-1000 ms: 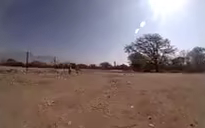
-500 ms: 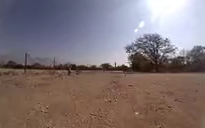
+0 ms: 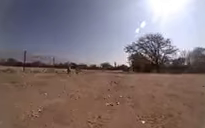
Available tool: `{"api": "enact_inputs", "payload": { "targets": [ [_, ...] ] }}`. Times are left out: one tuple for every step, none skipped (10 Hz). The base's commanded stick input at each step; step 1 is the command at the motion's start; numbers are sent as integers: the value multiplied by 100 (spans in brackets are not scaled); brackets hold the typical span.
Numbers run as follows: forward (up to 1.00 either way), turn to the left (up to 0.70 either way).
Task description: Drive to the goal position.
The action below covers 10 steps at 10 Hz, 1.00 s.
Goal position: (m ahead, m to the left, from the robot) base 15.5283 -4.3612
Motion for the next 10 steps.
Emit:
{"api": "enact_inputs", "payload": {
  "targets": [
    [50, 0],
    [50, 0],
    [50, 0],
    [50, 0],
    [50, 0],
    [50, 0],
    [50, 0],
    [50, 0],
    [50, 0],
    [50, 0]
  ]
}}
